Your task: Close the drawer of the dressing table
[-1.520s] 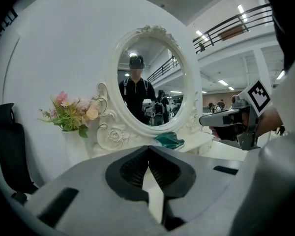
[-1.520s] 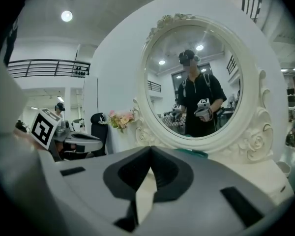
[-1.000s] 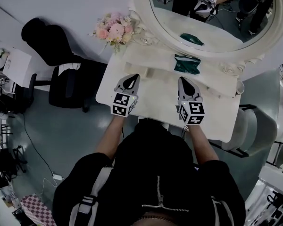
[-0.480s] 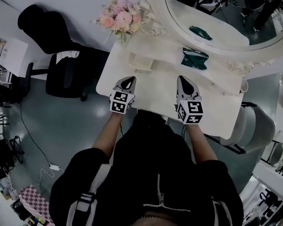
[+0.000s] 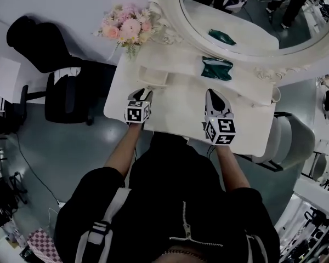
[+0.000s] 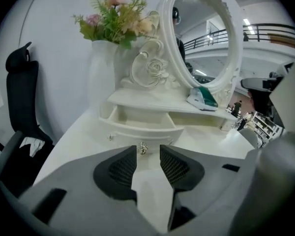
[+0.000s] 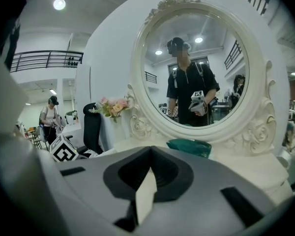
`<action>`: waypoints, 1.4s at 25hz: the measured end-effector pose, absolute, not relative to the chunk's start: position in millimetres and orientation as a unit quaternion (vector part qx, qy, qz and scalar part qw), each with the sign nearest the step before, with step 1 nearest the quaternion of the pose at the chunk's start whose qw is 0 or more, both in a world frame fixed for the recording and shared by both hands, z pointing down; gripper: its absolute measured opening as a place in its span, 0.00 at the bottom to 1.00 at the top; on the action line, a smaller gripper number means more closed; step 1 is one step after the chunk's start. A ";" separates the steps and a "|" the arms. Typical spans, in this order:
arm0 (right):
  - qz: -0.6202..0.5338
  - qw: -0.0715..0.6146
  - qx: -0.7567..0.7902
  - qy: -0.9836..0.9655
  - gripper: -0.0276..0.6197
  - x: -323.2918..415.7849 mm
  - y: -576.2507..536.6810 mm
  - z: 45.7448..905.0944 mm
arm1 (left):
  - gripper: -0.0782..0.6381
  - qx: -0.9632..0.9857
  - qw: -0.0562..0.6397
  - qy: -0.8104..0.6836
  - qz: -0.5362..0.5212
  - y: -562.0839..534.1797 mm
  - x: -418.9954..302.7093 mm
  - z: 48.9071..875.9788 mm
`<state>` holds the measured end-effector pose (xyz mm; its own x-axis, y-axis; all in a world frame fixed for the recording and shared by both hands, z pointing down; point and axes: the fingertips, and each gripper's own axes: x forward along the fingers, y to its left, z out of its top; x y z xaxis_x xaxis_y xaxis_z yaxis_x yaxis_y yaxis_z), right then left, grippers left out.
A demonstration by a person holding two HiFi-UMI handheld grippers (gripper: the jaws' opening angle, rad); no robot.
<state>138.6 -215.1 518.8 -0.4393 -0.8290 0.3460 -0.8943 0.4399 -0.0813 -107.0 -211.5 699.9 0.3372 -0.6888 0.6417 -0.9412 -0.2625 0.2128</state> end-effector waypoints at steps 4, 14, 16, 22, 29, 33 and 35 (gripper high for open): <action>0.130 0.129 0.533 -0.826 0.05 152.8 -217.4 518.1 | 0.36 0.739 0.354 -0.538 0.195 -219.6 -112.8 722.0; 0.134 0.124 0.563 -0.806 0.05 178.1 -221.4 518.2 | 0.28 0.726 0.379 -0.537 0.205 -232.0 -106.3 736.1; 0.133 0.123 0.566 -0.804 0.05 182.2 -222.1 517.1 | 0.27 0.726 0.372 -0.541 0.206 -231.7 -105.2 735.9; 0.132 0.122 0.571 -0.801 0.05 187.4 -225.9 515.0 | 0.27 0.727 0.358 -0.551 0.197 -230.8 -104.6 731.3; 0.131 0.121 0.567 -0.804 0.05 185.0 -228.0 516.1 | 0.27 0.727 0.353 -0.557 0.191 -231.2 -103.4 726.6; 0.131 0.121 0.567 -0.804 0.05 183.7 -229.4 516.4 | 0.26 0.719 0.375 -0.565 0.151 -230.8 -104.1 727.9; 0.131 0.121 0.568 -0.803 0.05 184.6 -229.6 516.9 | 0.26 0.717 0.390 -0.566 0.114 -230.0 -104.9 728.4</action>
<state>184.6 -229.6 516.9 -0.3249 -0.8810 0.3439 -0.9446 0.3199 -0.0730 -104.9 -230.0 728.4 0.3324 -0.7237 0.6048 -0.9009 -0.0538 0.4308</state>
